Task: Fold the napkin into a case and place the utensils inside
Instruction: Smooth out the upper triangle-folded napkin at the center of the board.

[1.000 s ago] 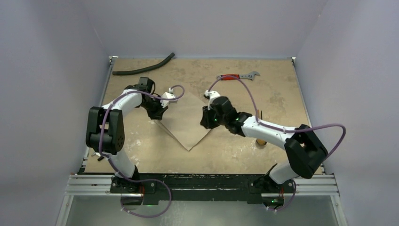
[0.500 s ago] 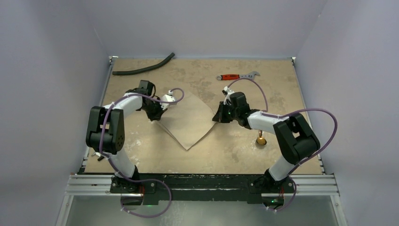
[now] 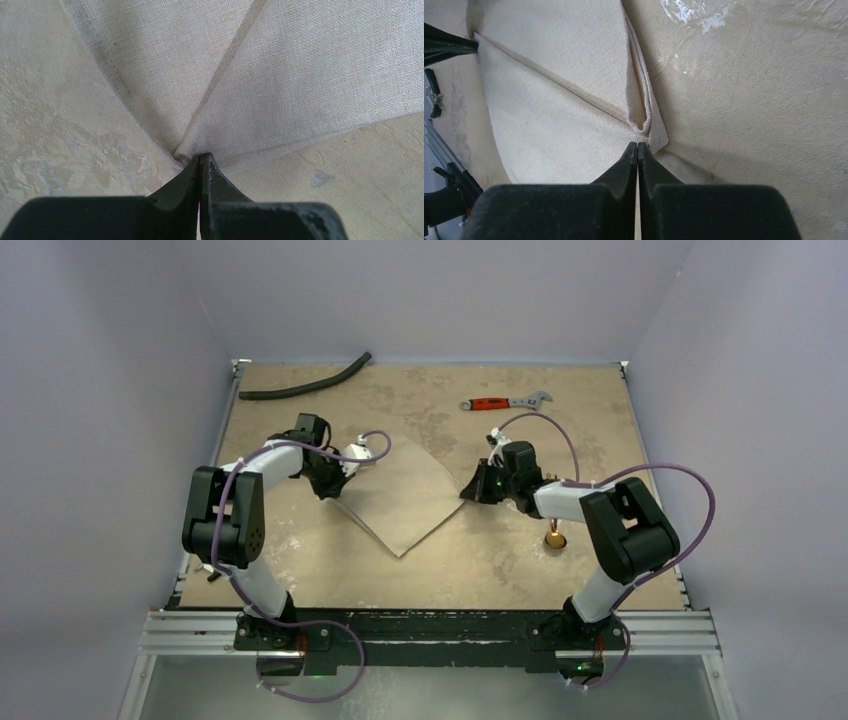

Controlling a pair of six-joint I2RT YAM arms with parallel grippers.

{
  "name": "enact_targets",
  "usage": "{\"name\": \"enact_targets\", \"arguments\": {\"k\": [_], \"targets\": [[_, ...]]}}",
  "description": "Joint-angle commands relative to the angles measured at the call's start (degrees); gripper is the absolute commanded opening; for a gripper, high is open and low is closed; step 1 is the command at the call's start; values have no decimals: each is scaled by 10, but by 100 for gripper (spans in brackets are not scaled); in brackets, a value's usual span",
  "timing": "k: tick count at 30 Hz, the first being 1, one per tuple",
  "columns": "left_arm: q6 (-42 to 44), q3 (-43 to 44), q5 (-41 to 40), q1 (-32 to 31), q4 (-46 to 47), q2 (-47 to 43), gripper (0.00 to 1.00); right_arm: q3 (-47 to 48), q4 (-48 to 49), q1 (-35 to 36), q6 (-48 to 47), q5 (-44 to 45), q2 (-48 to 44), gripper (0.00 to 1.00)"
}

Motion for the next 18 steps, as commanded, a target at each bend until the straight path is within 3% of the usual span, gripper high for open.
{"name": "enact_targets", "arguments": {"k": [1, 5, 9, 12, 15, 18], "targets": [[12, -12, -14, 6, 2, -14, 0, -9, 36, -8, 6, -19, -5, 0], [20, -16, -16, 7, 0, -21, 0, -1, 40, -12, 9, -33, -5, 0], [27, -13, -15, 9, -8, -23, 0, 13, 13, -14, 5, -27, -33, 31], [26, -9, -14, 11, -13, -25, 0, 9, -21, -14, 7, -2, -65, 43], [22, -1, -8, 11, -19, -31, 0, -9, -35, -13, 17, 31, -99, 48], [19, 2, -1, 12, -23, -36, 0, -30, -33, -10, 41, 23, -114, 46]]}}
